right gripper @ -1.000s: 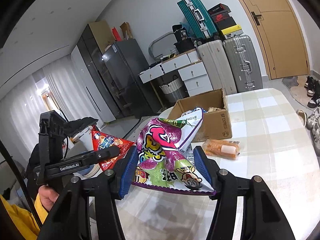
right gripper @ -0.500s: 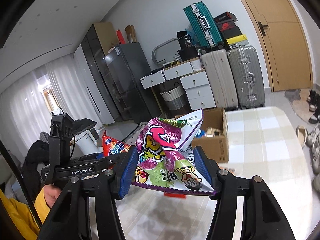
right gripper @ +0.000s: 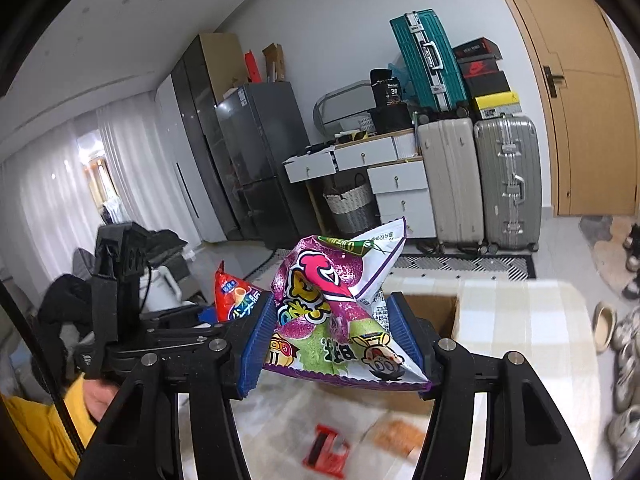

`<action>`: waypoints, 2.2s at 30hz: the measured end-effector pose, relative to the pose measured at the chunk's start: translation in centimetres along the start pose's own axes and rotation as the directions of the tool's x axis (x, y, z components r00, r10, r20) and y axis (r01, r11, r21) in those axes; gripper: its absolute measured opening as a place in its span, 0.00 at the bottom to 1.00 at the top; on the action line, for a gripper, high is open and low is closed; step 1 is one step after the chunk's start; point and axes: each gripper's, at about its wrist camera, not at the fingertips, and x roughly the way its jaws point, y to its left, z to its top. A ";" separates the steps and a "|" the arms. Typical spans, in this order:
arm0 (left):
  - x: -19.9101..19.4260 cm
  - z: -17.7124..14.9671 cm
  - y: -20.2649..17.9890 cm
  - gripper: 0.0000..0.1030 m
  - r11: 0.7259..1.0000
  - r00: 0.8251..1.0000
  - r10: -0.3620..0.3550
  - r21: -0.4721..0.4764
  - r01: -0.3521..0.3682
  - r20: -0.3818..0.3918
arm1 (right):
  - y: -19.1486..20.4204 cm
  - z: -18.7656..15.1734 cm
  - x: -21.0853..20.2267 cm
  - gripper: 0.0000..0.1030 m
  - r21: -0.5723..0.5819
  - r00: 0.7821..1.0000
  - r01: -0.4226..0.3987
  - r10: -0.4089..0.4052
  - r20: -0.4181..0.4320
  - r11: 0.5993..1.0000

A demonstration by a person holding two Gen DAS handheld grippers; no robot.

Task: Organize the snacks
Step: 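Carry the red chip bag and purple candy bag over the SF box with both tools, then open both tools to drop the chip bag and candy bag into the box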

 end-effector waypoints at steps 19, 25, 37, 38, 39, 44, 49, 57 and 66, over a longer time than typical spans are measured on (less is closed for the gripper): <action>17.5 5.6 2.5 0.53 0.999 0.985 0.033 0.015 -0.031 -0.171 | -6.9 1.9 14.7 0.56 0.028 0.981 0.075 -0.069 -0.181 0.997; 21.3 3.9 3.3 0.54 0.999 0.975 0.038 0.020 -0.034 -0.221 | -9.1 0.7 17.3 0.56 0.063 0.973 0.082 -0.066 -0.223 0.995; 25.5 1.6 3.6 0.54 0.999 0.960 0.044 0.033 -0.037 -0.275 | -10.7 -1.4 19.7 0.56 0.091 0.960 0.092 -0.064 -0.273 0.992; 25.8 1.5 3.7 0.54 0.999 0.959 0.045 0.032 -0.038 -0.280 | -10.7 -1.5 19.9 0.56 0.094 0.959 0.092 -0.063 -0.276 0.991; 26.1 1.4 3.8 0.55 0.999 0.957 0.048 0.035 -0.039 -0.287 | -10.6 -1.6 19.9 0.56 0.095 0.958 0.093 -0.063 -0.278 0.991; 26.3 0.4 3.7 0.57 0.998 0.951 0.056 0.046 -0.044 -0.304 | -10.8 -2.2 20.1 0.56 0.106 0.954 0.098 -0.063 -0.292 0.990; 26.4 -0.3 4.0 0.60 0.997 0.948 0.066 0.052 -0.052 -0.312 | -10.8 -2.3 20.4 0.56 0.116 0.952 0.102 -0.063 -0.300 0.988; 24.8 0.1 4.2 0.65 0.997 0.952 0.070 0.059 -0.055 -0.297 | -10.7 -2.6 20.5 0.56 0.117 0.950 0.106 -0.066 -0.306 0.987; 21.9 0.9 4.8 0.75 0.995 0.961 0.103 0.041 -0.096 -0.257 | -10.6 -3.1 20.9 0.56 0.118 0.944 0.108 -0.065 -0.323 0.987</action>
